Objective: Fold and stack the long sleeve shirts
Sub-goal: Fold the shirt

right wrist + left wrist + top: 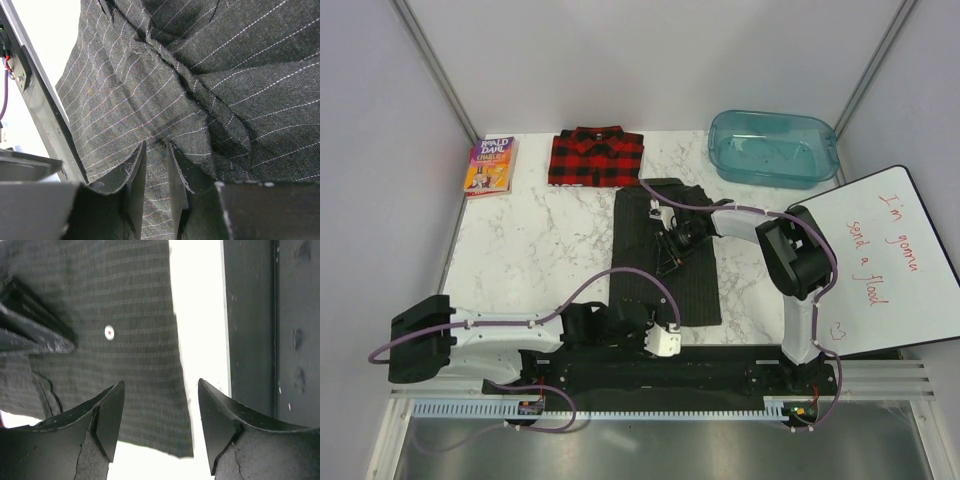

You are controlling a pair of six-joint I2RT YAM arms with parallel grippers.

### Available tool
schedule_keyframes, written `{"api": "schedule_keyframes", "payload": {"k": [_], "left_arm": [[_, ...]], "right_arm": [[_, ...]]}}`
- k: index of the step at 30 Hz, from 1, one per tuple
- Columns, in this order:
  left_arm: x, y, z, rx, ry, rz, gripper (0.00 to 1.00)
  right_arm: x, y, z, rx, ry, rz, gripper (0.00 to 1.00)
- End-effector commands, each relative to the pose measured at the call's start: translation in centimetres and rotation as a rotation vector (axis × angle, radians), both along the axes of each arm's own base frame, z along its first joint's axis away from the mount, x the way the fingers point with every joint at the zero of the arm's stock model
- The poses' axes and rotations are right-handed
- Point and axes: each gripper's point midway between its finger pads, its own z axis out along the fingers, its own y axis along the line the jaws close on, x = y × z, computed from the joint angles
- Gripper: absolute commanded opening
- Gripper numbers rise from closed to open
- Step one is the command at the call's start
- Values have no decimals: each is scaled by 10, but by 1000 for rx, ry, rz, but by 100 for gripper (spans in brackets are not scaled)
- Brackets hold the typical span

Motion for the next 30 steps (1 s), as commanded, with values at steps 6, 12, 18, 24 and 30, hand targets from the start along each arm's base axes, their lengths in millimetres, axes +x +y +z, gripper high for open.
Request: {"api": "schedule_keyframes", "payload": {"k": [6, 12, 18, 24, 30], "left_arm": [[12, -28, -20, -23, -155, -33, 66], [20, -25, -43, 55, -207, -38, 52], [6, -20, -36, 80, -121, -59, 2], [-59, -13, 7, 60, 222, -176, 2], [-107, -2, 53, 56, 467, -261, 2]], "right_arm": [[8, -8, -30, -60, -33, -8, 29], [1, -11, -44, -79, 0, -3, 29], [-23, -13, -48, -89, 22, 36, 29], [-15, 4, 6, -20, -66, 74, 49], [46, 20, 98, 67, -236, 83, 64]]}}
